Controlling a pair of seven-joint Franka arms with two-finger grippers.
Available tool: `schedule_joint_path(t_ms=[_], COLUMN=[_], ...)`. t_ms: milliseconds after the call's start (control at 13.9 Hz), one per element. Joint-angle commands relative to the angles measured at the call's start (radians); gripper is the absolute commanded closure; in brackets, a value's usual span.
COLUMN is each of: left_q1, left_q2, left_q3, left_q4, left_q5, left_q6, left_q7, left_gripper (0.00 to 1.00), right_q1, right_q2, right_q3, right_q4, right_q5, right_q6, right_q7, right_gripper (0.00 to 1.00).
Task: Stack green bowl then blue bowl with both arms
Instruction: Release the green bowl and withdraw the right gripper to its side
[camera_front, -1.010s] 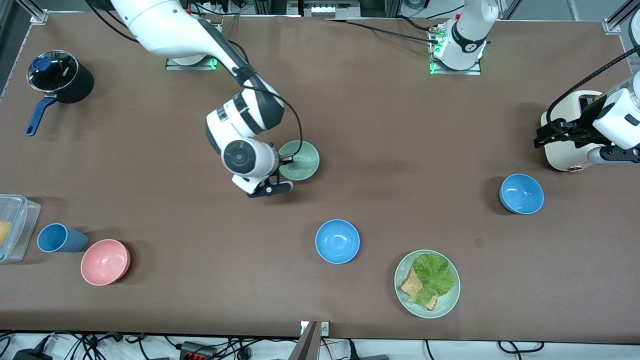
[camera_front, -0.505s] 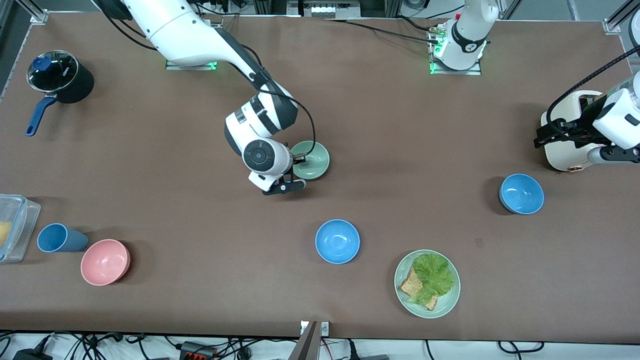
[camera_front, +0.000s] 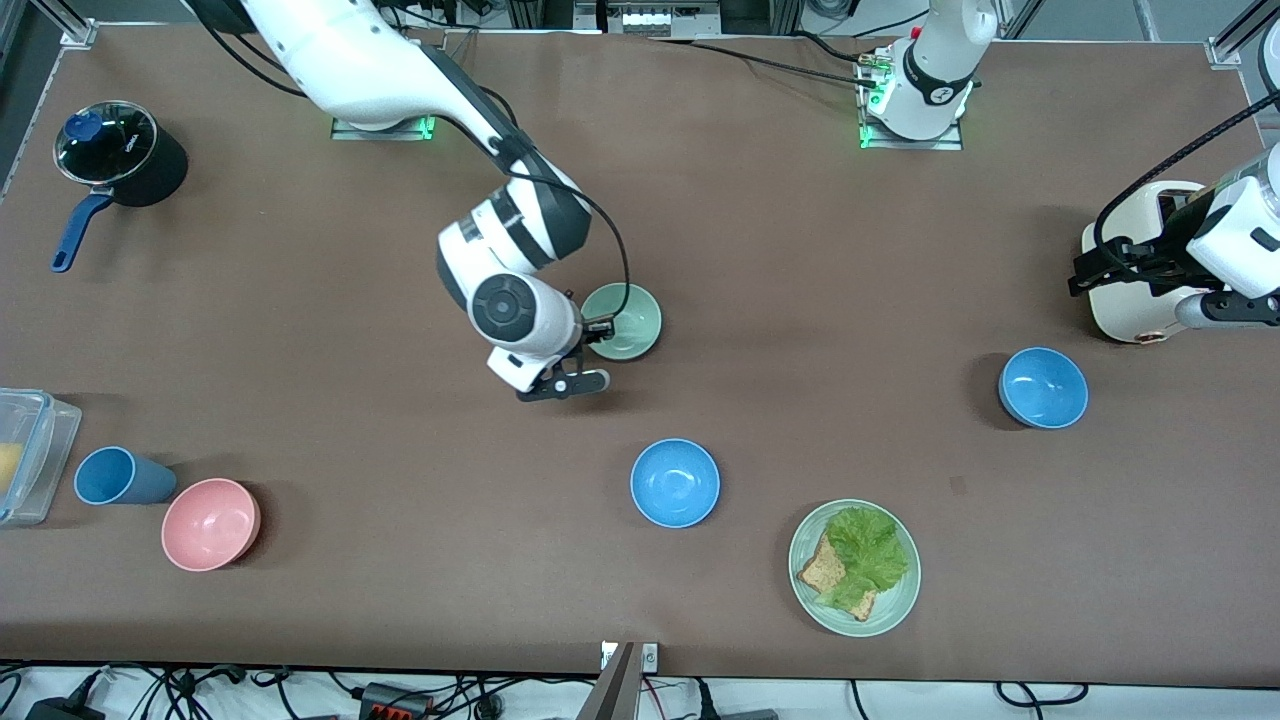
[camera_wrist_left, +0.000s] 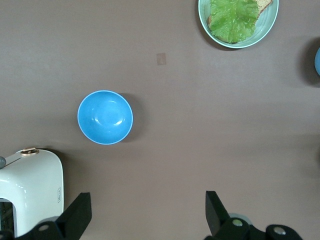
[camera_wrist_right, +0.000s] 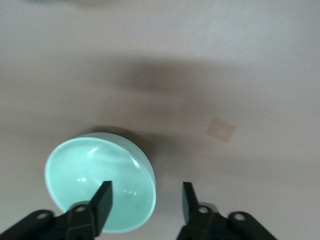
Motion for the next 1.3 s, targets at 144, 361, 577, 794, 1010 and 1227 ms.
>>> schedule_joint_path(t_ms=[144,361,577,794,1010,1227], left_q1=[0.009,0.015,0.021,0.076,0.101,0.110], left_q2=[0.031,0.050,0.070,0.138,0.195,0.219], left_q3=[-0.002,0.006,0.010,0.010,0.010,0.010], left_q4=[0.035,0.037,0.035,0.035,0.035,0.037], left_q5=[0.020,0.017,0.019,0.020,0.055,0.057], left_q6=[-0.015,-0.010,-0.007,0.043,0.082,0.088], left_q7=[0.033,0.102,0.105,0.116,0.141,0.154], left_gripper=[0.00,0.00,0.00,0.00,0.00,0.00], right_q1=[-0.131,-0.216,-0.350,-0.447,-0.484,-0.461], right_q2=[-0.198,-0.254,-0.293,-0.328,-0.353,-0.428], right_q3=[0.005,0.003,0.002,-0.002,-0.038,-0.149], right_q4=[-0.015,-0.013,-0.013,-0.013,-0.012,0.005], right_q5=[-0.023,-0.086,-0.084,-0.086,-0.085,-0.084], right_q6=[-0.092,-0.098,-0.161,-0.183,-0.216,-0.284], right_q7=[-0.003,-0.015,-0.023,-0.102,-0.196,-0.335], right_gripper=[0.00,0.00,0.00,0.00,0.00,0.00])
